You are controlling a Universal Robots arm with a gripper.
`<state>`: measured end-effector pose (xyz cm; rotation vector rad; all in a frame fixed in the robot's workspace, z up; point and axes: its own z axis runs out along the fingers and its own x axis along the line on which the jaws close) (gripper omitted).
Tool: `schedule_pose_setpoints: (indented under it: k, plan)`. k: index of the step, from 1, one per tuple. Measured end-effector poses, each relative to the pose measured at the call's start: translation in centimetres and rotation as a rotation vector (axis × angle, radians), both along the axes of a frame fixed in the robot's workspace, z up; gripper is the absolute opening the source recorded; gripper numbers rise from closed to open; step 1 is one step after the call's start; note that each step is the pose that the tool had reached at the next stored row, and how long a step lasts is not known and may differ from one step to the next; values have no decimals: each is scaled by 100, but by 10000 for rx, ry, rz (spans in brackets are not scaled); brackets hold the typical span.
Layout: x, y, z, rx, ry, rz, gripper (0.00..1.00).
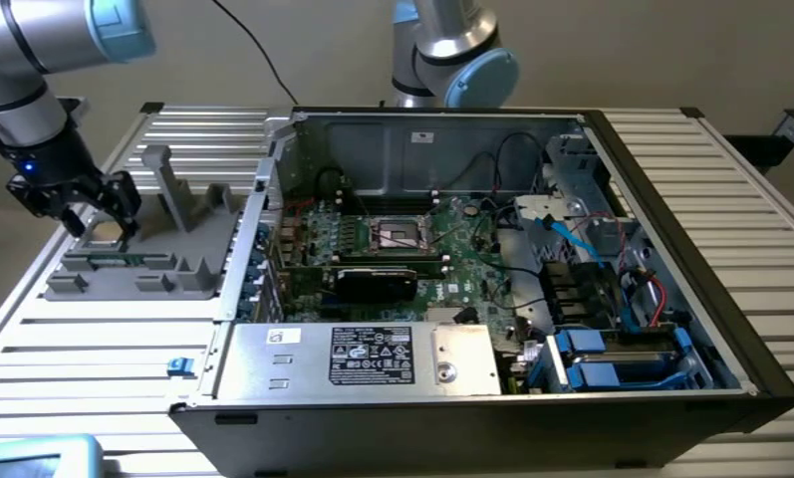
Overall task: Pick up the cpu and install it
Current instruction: 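Pick up the cpu and move it towards the insertion slot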
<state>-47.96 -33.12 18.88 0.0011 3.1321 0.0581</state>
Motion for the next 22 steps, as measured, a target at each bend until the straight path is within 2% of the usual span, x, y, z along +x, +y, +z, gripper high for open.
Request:
schedule_pose_setpoints:
  k: [2,5,6,18,20,22]
  plan:
    - [-1,1,-14,1,44,-23,77]
    - [-1,0,-23,0,212,-86,77]
    - [-1,1,-26,5,238,-150,77]
    - [1,3,-30,19,237,-222,77]
    - [0,5,-30,18,239,-221,68]
    - [2,7,-30,18,238,-222,68]
